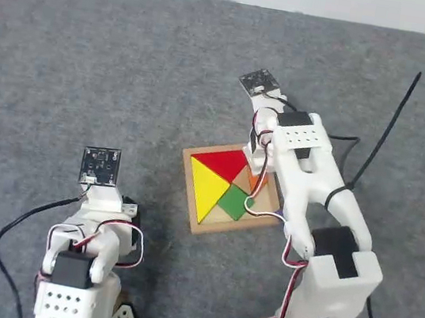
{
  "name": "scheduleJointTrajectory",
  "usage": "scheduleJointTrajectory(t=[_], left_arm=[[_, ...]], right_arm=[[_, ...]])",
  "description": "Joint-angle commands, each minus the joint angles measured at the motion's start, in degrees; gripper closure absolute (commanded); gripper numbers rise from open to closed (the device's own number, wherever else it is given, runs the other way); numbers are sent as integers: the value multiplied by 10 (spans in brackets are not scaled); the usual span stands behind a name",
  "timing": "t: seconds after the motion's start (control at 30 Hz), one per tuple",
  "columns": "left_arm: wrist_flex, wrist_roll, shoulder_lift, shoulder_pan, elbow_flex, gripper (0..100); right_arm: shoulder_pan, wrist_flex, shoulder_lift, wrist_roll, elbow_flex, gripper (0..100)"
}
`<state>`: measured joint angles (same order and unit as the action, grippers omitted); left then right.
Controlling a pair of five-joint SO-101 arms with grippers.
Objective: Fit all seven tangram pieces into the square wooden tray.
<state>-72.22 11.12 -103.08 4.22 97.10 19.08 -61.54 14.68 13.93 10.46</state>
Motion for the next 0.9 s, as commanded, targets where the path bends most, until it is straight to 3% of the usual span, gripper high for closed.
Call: scheduleJointTrajectory(t=[0.0,0.87], left_arm=[[-1,-6,-11,3,-7,986],[-1,-6,-11,4,-7,986]], right_arm=[[-5,-8,-24,-7,-33,838],[-60,73,20,-29,-58,835]])
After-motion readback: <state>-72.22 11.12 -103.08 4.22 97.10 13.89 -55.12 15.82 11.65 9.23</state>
